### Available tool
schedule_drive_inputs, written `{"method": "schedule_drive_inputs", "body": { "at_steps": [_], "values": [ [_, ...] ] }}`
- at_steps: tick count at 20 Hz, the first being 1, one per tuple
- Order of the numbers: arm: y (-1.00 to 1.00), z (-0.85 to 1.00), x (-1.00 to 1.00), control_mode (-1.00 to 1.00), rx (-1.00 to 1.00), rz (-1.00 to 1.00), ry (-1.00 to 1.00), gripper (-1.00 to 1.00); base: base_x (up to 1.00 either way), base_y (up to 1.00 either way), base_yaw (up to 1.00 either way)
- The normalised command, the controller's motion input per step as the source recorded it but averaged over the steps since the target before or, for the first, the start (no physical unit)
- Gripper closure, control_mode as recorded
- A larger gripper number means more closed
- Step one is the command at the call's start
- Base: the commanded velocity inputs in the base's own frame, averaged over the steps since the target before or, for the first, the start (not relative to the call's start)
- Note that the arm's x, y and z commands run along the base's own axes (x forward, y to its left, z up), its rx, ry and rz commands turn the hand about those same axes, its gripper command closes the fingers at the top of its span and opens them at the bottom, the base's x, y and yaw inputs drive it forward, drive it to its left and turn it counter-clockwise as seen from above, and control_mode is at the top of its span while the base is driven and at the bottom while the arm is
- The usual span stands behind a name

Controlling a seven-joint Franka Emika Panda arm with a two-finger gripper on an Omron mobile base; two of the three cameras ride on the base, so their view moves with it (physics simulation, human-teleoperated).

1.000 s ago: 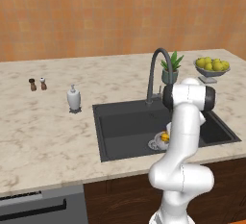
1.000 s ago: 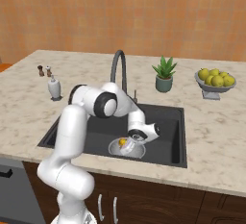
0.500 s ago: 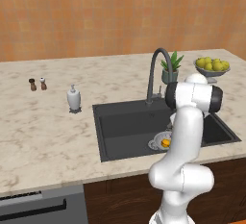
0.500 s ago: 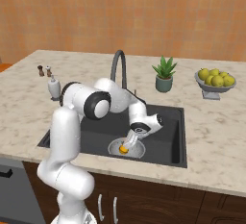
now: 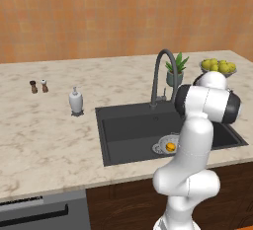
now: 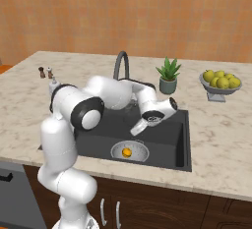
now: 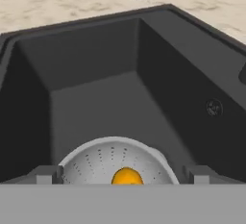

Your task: Put the colander in the sink, put the tangerine in the colander, and turn on the sink faucet and pour water over the colander.

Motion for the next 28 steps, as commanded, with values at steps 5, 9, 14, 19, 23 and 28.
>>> {"method": "schedule_drive_inputs", "body": {
  "at_steps": [5, 9, 14, 19, 23, 28],
  "values": [
    [-0.61, 1.0, -0.59, -1.0, 0.09, -0.39, 0.3, -1.0, 0.0, 0.0, 0.0],
    [-0.37, 0.88, -0.93, -1.0, 0.11, -0.5, 0.3, -1.0, 0.0, 0.0, 0.0],
    [-0.05, 0.61, -0.77, -1.0, 0.04, -0.55, 0.32, -1.0, 0.0, 0.0, 0.0],
    [0.07, 0.28, -0.87, -1.0, 0.0, -0.42, 0.21, -1.0, 0.0, 0.0, 0.0],
    [0.67, 0.04, -0.88, -1.0, -0.14, -0.3, 0.02, -1.0, 0.0, 0.0, 0.0],
    [1.0, 0.0, -0.66, -1.0, -0.28, -0.26, 0.0, -1.0, 0.0, 0.0, 0.0]
  ]
}}
